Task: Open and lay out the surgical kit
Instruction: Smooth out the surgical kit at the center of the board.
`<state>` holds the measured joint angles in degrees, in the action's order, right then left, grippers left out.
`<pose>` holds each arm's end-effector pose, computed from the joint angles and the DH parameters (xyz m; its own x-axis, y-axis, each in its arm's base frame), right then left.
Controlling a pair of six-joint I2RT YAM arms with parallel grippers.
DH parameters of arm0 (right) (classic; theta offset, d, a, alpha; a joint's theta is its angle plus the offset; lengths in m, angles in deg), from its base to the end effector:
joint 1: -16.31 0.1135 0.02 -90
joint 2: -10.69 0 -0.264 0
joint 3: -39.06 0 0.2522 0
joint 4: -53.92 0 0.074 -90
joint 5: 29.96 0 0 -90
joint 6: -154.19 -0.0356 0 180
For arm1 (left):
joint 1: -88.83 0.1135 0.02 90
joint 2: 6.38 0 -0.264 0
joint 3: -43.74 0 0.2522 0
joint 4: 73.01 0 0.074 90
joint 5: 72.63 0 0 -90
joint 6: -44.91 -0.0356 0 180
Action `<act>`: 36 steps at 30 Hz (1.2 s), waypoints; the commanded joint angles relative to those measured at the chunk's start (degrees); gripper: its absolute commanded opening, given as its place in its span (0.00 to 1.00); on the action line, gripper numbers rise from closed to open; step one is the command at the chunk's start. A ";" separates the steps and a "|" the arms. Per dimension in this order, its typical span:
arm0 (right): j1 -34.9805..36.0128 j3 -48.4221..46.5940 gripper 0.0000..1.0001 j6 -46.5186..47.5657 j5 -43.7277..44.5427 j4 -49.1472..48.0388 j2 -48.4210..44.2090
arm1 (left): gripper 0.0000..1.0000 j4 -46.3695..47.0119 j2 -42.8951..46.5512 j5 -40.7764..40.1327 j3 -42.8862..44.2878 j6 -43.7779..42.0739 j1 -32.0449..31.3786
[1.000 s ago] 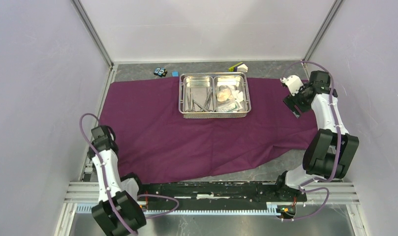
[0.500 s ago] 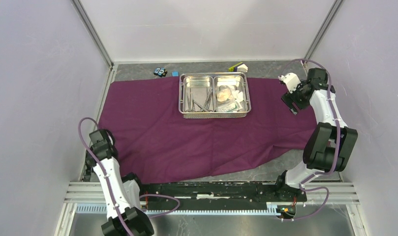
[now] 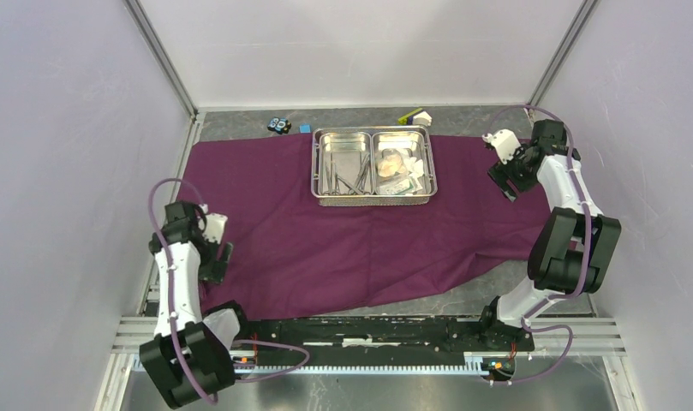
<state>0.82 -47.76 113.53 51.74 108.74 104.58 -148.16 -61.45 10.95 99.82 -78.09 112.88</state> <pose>0.3287 -0.0858 0.2495 -0.7046 -0.5837 -0.4036 -0.5153 0.8119 -0.2745 0.1362 0.0651 0.2292 -0.9725 0.1587 -0.1706 0.1154 0.9641 0.2390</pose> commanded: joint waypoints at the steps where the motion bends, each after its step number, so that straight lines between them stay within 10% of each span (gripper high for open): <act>1: 0.17 -2.10 0.80 -0.29 1.64 -0.72 0.67 | 0.83 6.30 -1.09 -5.28 -6.28 -2.27 -5.17; 36: 0.21 2.01 0.80 -0.54 5.44 -1.42 0.03 | 0.43 9.00 -0.56 -11.28 -11.42 -4.74 -5.06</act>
<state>0.89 -46.05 112.92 57.08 108.48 106.13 -140.36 -62.59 0.68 88.07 -80.78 107.92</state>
